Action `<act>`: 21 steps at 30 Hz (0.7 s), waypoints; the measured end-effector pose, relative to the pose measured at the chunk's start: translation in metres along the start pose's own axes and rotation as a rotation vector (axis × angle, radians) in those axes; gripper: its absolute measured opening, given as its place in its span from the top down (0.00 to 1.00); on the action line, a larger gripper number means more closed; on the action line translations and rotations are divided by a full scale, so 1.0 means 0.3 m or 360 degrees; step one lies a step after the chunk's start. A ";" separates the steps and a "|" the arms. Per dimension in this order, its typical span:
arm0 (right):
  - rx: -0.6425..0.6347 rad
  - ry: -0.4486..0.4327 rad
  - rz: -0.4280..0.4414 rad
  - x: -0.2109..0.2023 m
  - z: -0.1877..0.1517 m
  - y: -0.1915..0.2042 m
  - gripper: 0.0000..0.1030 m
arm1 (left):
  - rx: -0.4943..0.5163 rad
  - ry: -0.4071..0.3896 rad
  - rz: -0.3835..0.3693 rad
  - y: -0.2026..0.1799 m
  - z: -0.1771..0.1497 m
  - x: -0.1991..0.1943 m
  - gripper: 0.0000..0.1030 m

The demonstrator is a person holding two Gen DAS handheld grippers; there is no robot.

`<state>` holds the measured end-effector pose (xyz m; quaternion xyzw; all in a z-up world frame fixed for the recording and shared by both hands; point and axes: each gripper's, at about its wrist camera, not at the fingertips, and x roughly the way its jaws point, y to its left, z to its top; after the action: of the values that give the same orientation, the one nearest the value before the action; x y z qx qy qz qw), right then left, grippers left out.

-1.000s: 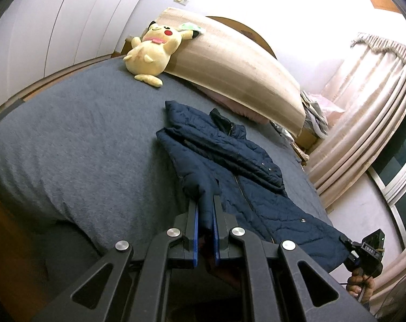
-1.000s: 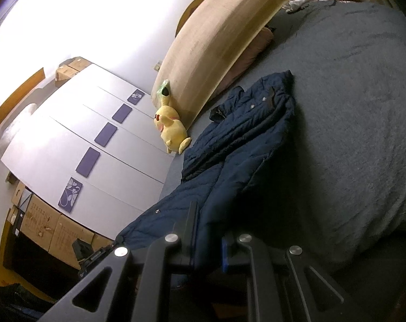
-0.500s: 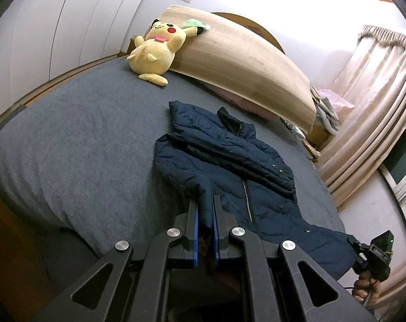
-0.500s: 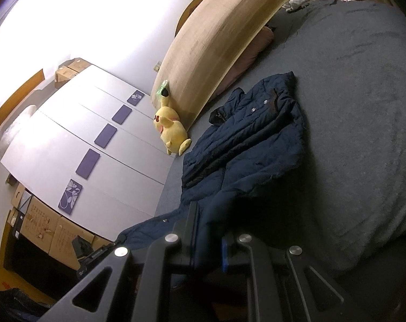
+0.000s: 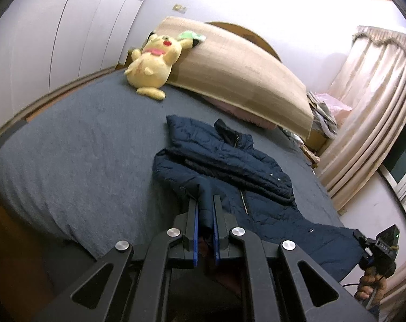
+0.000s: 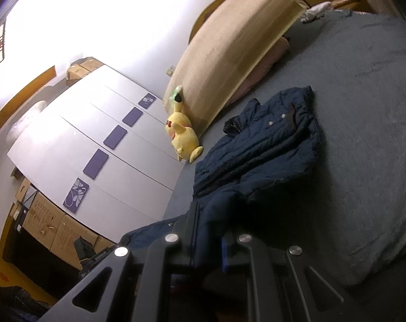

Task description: Fold large clothes

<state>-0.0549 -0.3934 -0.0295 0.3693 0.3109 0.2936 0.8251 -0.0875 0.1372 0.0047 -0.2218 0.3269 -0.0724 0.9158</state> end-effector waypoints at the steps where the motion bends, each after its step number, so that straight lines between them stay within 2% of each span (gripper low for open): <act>1: -0.0009 -0.0013 0.0006 -0.008 0.001 0.008 0.87 | 0.0005 -0.0019 -0.0006 -0.005 0.004 -0.017 0.92; 15: -0.0039 -0.0071 0.0087 -0.099 0.004 0.049 0.87 | -0.0020 -0.0085 -0.0008 -0.009 0.017 -0.114 0.92; 21: -0.0015 -0.0069 0.0094 -0.086 0.032 0.023 0.87 | -0.0073 -0.0062 0.0002 0.015 0.031 -0.064 0.92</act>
<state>-0.0660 -0.4122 -0.0112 0.3808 0.2805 0.3112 0.8243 -0.0966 0.1498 0.0199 -0.2439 0.3108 -0.0600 0.9167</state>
